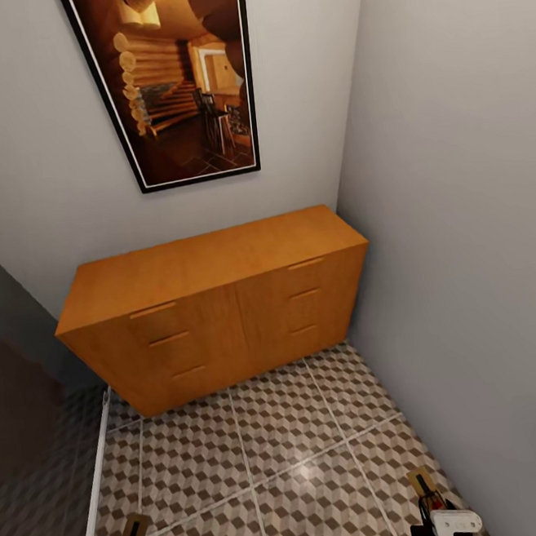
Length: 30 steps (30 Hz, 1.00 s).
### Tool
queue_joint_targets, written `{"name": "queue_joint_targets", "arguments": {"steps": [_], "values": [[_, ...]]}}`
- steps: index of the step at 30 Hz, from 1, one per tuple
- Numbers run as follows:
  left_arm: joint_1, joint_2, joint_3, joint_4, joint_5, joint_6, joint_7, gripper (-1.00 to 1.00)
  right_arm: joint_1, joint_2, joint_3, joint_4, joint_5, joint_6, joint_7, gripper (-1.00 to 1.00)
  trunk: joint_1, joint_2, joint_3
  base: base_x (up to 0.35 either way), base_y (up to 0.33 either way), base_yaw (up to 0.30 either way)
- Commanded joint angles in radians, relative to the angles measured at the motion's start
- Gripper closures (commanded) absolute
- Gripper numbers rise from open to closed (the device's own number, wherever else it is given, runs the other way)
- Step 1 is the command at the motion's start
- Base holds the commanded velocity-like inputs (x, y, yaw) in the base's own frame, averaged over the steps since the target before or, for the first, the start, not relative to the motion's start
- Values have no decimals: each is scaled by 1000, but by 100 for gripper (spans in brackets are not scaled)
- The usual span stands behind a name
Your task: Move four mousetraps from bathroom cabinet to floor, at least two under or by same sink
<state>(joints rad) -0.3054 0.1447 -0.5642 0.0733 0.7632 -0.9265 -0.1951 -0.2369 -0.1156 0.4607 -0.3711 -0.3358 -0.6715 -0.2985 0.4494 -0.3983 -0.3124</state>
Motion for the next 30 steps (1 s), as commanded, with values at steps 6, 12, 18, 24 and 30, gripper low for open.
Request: {"name": "queue_joint_targets", "arguments": {"steps": [6,12,18,24,30], "values": [[-1,0,-5,3,8,-3,-7,100,-1,0,9,0,-5,-2,-8,100,1,-2,4,0,0,0],[-1,0,-5,3,8,-3,-7,100,-1,0,9,0,-5,-2,-8,100,1,-2,9,0,0,0],[-1,0,-5,3,8,-3,-7,100,-1,0,9,0,-5,-2,-8,100,1,-2,14,0,0,0],[-1,0,-5,3,8,-3,-7,100,-1,0,9,0,-5,-2,-8,100,1,-2,19,0,0,0],[-1,0,-5,3,8,-3,-7,100,-1,1,9,0,-5,-2,-8,100,1,-2,22,0,0,0]]}}
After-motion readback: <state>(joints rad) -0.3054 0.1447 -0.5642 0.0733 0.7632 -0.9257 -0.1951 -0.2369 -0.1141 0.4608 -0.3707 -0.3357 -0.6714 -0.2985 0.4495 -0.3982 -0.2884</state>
